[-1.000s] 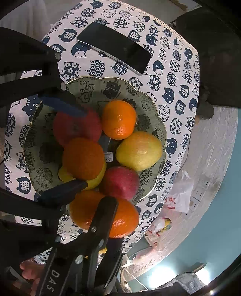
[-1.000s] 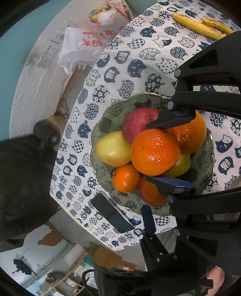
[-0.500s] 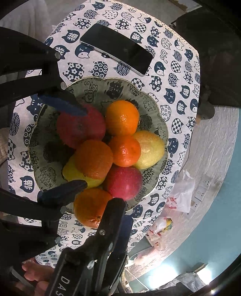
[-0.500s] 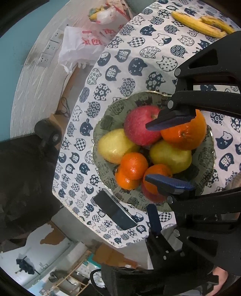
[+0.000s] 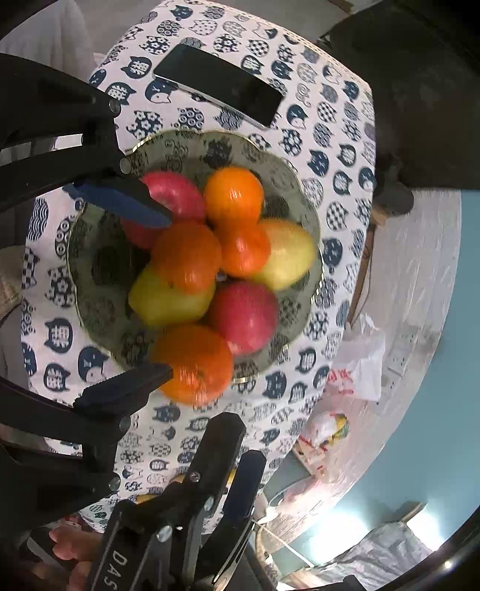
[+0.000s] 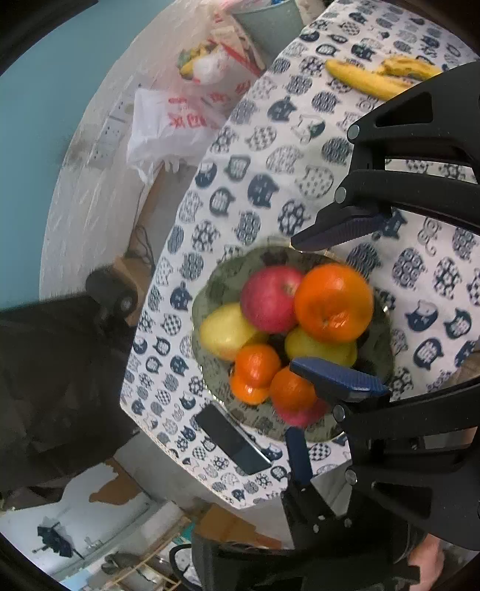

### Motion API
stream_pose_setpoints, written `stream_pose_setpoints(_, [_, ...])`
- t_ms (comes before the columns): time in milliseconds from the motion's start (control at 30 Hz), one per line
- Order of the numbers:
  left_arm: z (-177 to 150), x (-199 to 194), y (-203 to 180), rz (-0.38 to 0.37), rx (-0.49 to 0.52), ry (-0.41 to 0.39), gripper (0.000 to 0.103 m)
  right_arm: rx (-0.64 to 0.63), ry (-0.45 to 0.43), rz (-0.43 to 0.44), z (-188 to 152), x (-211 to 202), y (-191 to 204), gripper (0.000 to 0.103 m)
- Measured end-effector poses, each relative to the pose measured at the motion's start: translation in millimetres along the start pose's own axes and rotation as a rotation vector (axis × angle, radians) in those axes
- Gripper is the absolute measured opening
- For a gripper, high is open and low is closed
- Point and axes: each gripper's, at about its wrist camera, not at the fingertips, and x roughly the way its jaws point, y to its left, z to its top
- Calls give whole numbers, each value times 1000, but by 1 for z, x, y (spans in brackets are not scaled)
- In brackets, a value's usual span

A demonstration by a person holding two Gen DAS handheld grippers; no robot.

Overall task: Organize fruits
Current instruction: 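Carry the orange and mandarin over the plate and lower them onto it, then move both grippers away from the plate toward the two bananas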

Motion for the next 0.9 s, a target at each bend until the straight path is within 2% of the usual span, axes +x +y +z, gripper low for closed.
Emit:
stream_pose_setpoints(533, [-1, -2, -76, 15, 141, 0, 80, 89, -62, -107, -39, -58, -67, 71])
stream_pose_setpoints(900, [-5, 8, -145, 19, 272, 15, 81, 172, -86, -158, -76, -89, -123, 71])
